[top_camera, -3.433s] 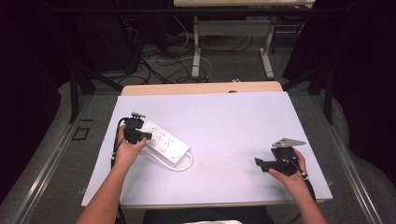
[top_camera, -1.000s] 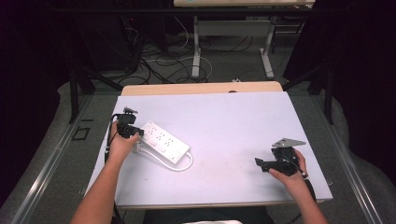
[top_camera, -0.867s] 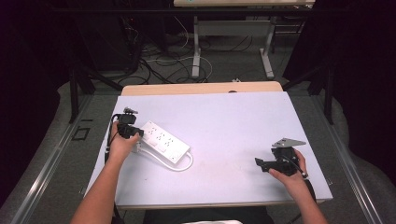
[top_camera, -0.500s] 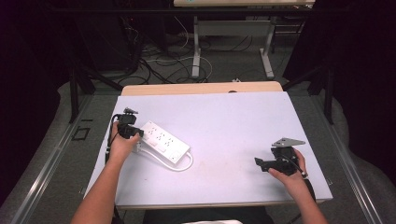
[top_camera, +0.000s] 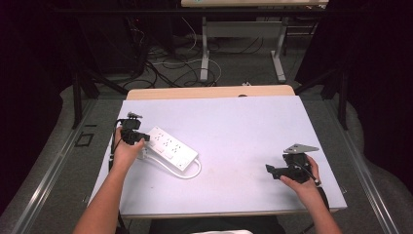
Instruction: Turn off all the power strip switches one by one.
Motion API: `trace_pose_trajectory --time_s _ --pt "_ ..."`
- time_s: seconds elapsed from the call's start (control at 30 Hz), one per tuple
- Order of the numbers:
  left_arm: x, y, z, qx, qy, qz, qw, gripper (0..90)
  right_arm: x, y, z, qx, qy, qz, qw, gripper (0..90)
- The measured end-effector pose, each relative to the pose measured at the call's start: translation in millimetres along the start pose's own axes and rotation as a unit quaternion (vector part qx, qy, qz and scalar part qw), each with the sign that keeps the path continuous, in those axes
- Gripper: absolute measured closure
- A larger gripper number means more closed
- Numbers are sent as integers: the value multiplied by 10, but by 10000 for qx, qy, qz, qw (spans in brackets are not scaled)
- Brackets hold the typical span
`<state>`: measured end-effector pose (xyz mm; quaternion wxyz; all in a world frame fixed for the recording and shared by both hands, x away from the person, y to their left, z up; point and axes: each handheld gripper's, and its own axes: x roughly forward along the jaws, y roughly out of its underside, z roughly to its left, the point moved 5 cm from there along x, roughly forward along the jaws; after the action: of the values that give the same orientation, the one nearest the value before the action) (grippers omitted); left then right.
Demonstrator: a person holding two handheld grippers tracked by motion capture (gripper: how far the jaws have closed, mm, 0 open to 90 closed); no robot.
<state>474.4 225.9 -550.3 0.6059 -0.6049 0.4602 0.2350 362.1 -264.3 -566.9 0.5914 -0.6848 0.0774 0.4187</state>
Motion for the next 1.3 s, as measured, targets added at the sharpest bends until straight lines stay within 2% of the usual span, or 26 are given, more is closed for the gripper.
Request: trace_pose_trajectory --time_s 0.03,0.07,0.1,0.13,0.2,0.33,0.37,0.43,0.5,0.53,0.6,0.63,0.77,0.83,0.87,0.9,1.03,1.07,1.13,1.3 --pt "-4 0 -11 -18 23 -45 10000 825 -2 1 -3 4 13 1 10000 187" --pt "-25 3 -18 14 77 35 10000 825 -2 1 -3 4 13 1 10000 187" --pt "-21 3 -38 1 68 -51 10000 802 -3 3 -5 13 1 -3 10000 187" --pt "-43 6 -44 92 120 38 9999 791 -6 3 -5 18 3 -2 10000 187" --pt "-47 3 -80 107 119 -126 9998 783 -7 2 -6 18 3 -13 10000 187" --pt "-92 6 -144 166 265 -132 9994 707 -11 5 -4 40 1 -4 10000 187" --pt "-86 7 -162 160 270 -204 9993 696 -13 5 -7 33 25 -4 10000 187" --pt "-100 13 -190 209 292 -194 9992 684 -13 5 -5 47 4 -3 10000 187" --pt "-120 21 -217 235 352 -172 9990 649 -13 4 -8 42 -3 -10 10000 187" --pt "-121 20 -235 232 339 -242 9989 619 -13 5 -9 41 -6 -9 10000 187" --pt "-156 24 -269 316 406 -266 9983 604 -13 4 -11 37 2 -15 10000 186" --pt "-174 27 -287 333 480 -230 9980 560 -13 4 -11 40 2 -14 10000 187" --pt "-199 42 -368 435 555 -329 9970 540 -15 5 -12 32 9 -15 10000 187" --pt "-224 51 -400 565 529 -329 9965 515 -15 5 -11 46 0 -29 10000 187" --pt "-224 55 -429 503 518 -425 9965 506 -16 4 -12 39 6 -32 10000 187" --pt "-238 63 -441 607 504 -433 9959 496 -17 5 -13 33 -5 -27 10000 187" --pt "-269 103 -509 774 493 -452 9948 438 -23 5 -16 37 -2 -30 10000 187" --pt "-275 119 -533 755 531 -470 9946 431 -23 4 -16 27 2 -32 10000 187" --pt "-298 141 -560 908 541 -501 9931 406 -26 4 -20 16 14 -36 10000 186" --pt "-356 210 -623 1067 510 -661 9908 352 -30 3 -21 15 13 -41 10000 187"
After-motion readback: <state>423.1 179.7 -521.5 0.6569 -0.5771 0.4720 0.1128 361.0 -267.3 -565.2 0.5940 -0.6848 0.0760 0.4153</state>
